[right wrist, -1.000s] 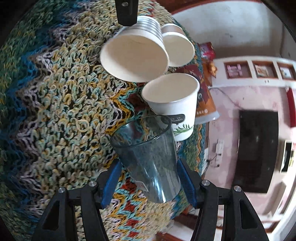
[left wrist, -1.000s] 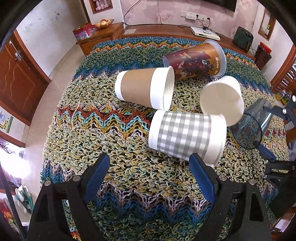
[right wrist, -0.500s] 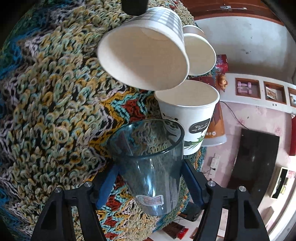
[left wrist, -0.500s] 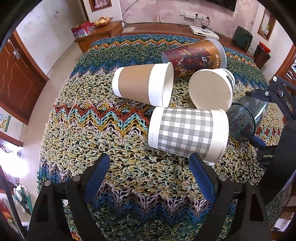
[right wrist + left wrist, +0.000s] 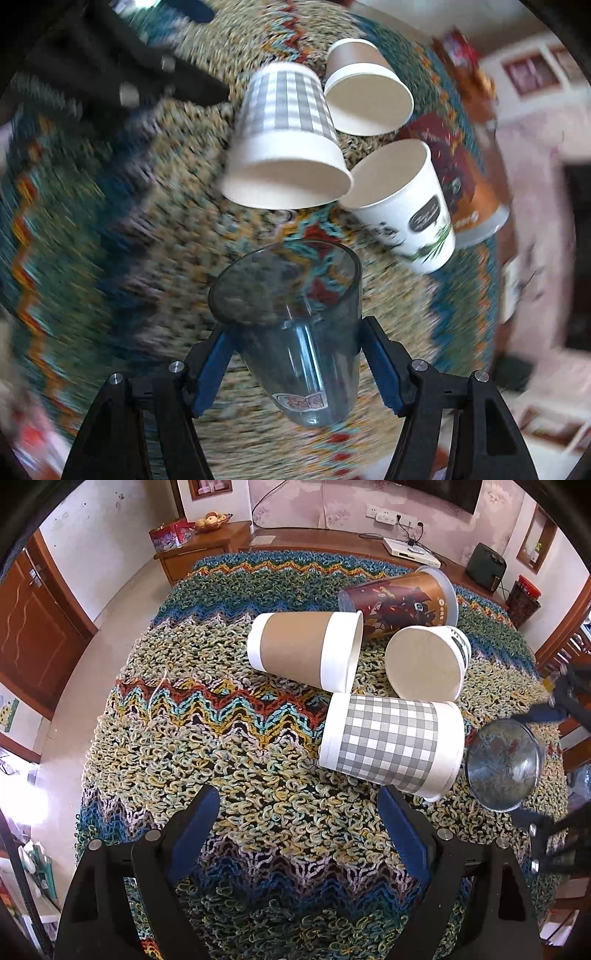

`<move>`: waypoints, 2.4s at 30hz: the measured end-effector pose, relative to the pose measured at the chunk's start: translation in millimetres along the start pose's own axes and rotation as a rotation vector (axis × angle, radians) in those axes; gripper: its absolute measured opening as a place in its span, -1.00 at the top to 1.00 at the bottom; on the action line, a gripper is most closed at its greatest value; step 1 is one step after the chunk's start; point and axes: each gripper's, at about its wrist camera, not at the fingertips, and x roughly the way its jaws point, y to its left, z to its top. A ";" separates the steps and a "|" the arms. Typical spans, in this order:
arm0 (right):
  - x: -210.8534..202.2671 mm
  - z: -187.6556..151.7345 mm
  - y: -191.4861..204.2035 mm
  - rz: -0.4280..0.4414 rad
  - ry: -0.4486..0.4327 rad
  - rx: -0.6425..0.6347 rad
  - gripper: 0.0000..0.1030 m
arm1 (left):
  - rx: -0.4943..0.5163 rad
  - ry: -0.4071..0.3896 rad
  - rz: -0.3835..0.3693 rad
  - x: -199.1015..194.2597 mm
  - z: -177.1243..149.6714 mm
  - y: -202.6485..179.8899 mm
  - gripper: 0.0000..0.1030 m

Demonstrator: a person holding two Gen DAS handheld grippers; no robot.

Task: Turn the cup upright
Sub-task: 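Lift the clear cup with the right tool and rotate it upright, then grasp the clear cup with the left tool while the right tool releases it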

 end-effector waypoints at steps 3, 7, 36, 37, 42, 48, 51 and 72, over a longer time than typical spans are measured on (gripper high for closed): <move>-9.4 8.1 0.2 0.101 0.019 0.120 -0.35 | -0.006 -0.011 -0.014 -8.9 -4.9 4.9 -0.74; -7.7 12.0 7.9 0.250 0.096 0.308 -0.35 | -0.013 -0.023 -0.018 -19.1 -11.5 12.7 -0.74; 63.1 -48.4 -24.5 0.986 0.015 1.572 -0.37 | 0.021 -0.031 0.002 -59.0 -52.4 35.2 -0.74; 62.5 -50.8 -22.1 0.977 0.016 1.561 -0.37 | 0.031 -0.028 -0.004 -59.3 -52.9 33.1 -0.74; 45.3 -31.6 1.1 0.895 0.010 1.470 -0.51 | 0.084 0.005 -0.039 -58.9 -55.6 19.1 -0.74; 29.2 -25.5 13.9 0.799 0.000 1.418 -0.56 | 0.100 0.031 -0.088 -64.5 -57.2 13.5 -0.74; 21.0 -36.4 19.0 0.795 -0.033 1.442 -0.56 | 0.085 0.038 -0.111 -70.0 -55.9 15.0 -0.74; -38.5 -90.1 72.6 0.345 -0.203 1.402 -0.56 | 0.227 0.234 -0.195 -30.0 -51.2 -67.2 -0.74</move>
